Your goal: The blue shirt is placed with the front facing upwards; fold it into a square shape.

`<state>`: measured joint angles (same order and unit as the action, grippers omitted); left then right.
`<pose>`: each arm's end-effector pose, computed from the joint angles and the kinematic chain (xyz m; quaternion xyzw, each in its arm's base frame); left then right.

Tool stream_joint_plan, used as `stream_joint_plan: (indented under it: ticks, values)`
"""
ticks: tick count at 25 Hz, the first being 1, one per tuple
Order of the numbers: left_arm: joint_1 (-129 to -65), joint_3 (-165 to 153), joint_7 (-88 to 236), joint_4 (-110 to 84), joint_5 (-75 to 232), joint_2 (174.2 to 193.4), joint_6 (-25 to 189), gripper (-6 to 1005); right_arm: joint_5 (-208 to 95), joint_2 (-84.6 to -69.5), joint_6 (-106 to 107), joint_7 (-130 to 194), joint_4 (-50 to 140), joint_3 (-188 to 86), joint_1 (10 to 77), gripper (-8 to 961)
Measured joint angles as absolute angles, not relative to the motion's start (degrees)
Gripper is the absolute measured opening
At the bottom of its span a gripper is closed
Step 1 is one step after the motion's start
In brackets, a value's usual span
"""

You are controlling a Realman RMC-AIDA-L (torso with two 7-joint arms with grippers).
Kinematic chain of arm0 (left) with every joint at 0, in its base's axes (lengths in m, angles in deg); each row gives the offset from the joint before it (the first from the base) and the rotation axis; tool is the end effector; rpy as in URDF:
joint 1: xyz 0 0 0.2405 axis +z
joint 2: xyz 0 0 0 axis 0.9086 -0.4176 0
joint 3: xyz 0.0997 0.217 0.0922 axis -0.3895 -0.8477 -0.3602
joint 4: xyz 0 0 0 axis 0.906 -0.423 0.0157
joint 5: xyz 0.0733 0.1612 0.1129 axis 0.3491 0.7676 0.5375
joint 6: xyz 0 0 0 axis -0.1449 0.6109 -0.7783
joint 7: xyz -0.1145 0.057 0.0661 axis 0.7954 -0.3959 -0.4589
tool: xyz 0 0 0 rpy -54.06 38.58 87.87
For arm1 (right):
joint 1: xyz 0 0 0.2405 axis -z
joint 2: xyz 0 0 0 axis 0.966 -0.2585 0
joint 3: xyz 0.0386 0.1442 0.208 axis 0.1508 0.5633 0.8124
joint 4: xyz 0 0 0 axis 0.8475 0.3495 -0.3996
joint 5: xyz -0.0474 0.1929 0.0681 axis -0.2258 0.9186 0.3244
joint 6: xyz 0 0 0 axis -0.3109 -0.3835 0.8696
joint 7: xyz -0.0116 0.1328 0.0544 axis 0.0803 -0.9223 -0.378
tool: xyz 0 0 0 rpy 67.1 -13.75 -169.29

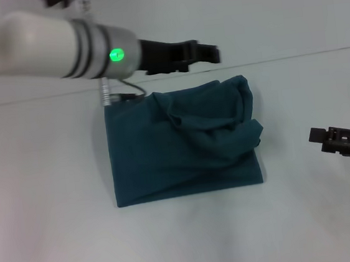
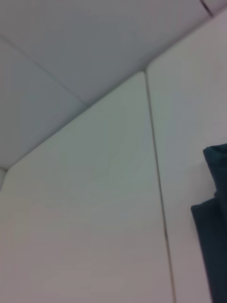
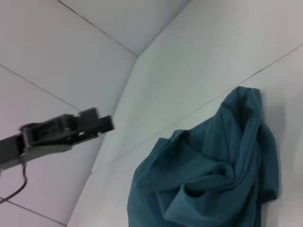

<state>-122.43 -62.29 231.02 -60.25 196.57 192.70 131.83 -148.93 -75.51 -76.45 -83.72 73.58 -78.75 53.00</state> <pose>-0.0681 0.4530 -0.0421 -0.8394 -0.4839 -0.1704 0.1796 0.3393 0.3086 0.0595 -0.7254 0.5917 0.3205 0.1445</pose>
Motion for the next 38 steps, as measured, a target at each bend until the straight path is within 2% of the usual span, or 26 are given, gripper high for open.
stream_joint_plan:
  ticks: [10,16,26,38]
  values:
    - [-110.67,-51.35,230.78,-60.87,191.4,189.78,138.73,707,-151.09,-74.92,-76.52,-83.45,73.9,-78.95,52.25,846]
    - [-105.7,-49.22,230.06,-59.45,190.5,189.04,138.13,708,-151.22,-74.93,-76.43,-83.23,73.73,-78.94,51.91,844]
    - [-106.61,-51.55,224.99,-48.97,191.54,187.65,131.28,707,-151.21,-75.01,-76.35,-83.19,73.63,-79.02,51.6,842]
    - [-108.36,-52.19,224.0,-46.14,195.62,188.46,128.11,707,-151.17,-75.56,-76.35,-83.19,73.58,-79.03,50.8,840]
